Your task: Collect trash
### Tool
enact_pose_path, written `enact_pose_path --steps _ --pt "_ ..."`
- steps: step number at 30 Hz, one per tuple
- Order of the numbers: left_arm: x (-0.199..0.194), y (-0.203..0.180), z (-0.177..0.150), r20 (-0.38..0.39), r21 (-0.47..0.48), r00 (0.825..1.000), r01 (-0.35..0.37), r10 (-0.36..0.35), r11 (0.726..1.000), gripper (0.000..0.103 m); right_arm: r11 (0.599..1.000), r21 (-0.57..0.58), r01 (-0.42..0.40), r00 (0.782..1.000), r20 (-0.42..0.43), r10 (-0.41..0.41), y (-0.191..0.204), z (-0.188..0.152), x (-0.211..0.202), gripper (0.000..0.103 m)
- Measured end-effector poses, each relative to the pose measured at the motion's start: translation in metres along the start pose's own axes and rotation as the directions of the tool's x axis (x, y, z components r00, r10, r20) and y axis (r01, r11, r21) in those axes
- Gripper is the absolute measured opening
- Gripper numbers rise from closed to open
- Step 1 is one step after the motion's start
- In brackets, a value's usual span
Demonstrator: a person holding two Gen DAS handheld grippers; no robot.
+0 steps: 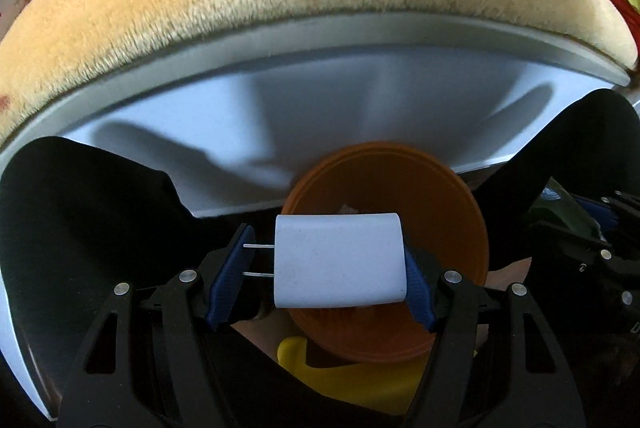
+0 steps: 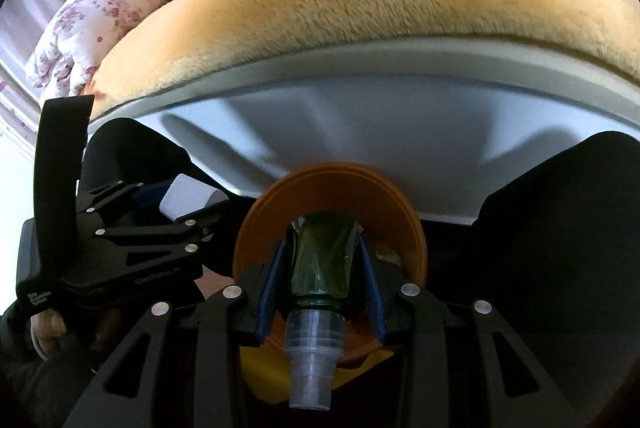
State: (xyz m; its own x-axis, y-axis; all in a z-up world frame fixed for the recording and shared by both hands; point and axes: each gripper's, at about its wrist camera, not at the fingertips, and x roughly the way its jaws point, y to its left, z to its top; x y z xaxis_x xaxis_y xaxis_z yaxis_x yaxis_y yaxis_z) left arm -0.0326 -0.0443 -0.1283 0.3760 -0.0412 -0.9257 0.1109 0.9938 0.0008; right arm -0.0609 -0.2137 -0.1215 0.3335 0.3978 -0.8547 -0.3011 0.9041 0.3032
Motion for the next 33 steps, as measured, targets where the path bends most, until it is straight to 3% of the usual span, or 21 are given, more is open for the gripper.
enact_pose_path --steps 4,5,6,8,16,20,23,25,26,28,30,33 --pt "0.008 0.002 -0.003 -0.027 -0.001 1.0 -0.014 0.014 1.0 0.067 1.0 0.011 0.006 1.0 -0.014 -0.006 -0.002 0.002 0.006 0.04" --pt "0.01 0.003 -0.003 -0.034 -0.003 0.999 -0.018 0.018 1.0 0.069 1.0 0.015 0.008 1.0 -0.015 -0.008 -0.003 0.002 0.006 0.05" --pt "0.011 0.002 -0.003 -0.034 -0.005 0.999 -0.02 0.02 1.0 0.07 1.0 0.02 0.011 1.0 -0.013 -0.011 -0.003 0.003 0.006 0.051" --pt "0.009 0.003 -0.004 -0.025 -0.007 0.999 -0.028 0.028 1.0 0.076 1.0 0.027 0.011 1.0 -0.005 -0.011 -0.005 0.004 0.005 0.051" --pt "0.004 0.004 -0.004 -0.003 -0.017 1.0 -0.025 0.025 1.0 0.078 0.999 0.039 0.022 0.999 0.029 -0.023 -0.011 0.001 -0.007 0.054" --pt "-0.003 0.005 -0.003 0.028 -0.023 0.999 -0.021 0.022 1.0 0.078 0.999 0.019 0.051 0.996 0.079 -0.052 -0.003 0.003 -0.02 0.066" --pt "-0.031 0.007 0.002 0.12 -0.022 0.992 0.039 -0.036 0.999 0.078 0.999 0.001 0.048 0.988 0.15 -0.047 0.002 0.012 -0.045 0.08" --pt "-0.064 0.009 0.009 0.23 -0.005 0.972 0.056 -0.053 0.998 0.082 0.999 -0.001 0.035 0.974 0.222 -0.034 0.003 0.028 -0.07 0.089" --pt "-0.084 0.01 0.015 0.299 0.005 0.953 0.056 -0.055 0.998 0.089 0.999 -0.004 0.036 0.965 0.259 -0.034 0.004 0.036 -0.082 0.094" --pt "-0.118 0.016 0.027 0.413 0.01 0.908 0.065 -0.063 0.998 0.091 0.998 -0.024 0.062 0.935 0.352 -0.049 0.006 0.06 -0.108 0.098" --pt "-0.152 0.024 0.047 0.533 0.012 0.844 0.067 -0.064 0.998 0.093 0.991 -0.035 0.131 0.885 0.455 -0.101 0.011 0.089 -0.133 0.098" --pt "-0.178 0.033 0.081 0.614 -0.019 0.789 0.052 -0.029 0.998 0.094 0.975 -0.032 0.219 0.817 0.553 -0.166 0.015 0.126 -0.149 0.098"
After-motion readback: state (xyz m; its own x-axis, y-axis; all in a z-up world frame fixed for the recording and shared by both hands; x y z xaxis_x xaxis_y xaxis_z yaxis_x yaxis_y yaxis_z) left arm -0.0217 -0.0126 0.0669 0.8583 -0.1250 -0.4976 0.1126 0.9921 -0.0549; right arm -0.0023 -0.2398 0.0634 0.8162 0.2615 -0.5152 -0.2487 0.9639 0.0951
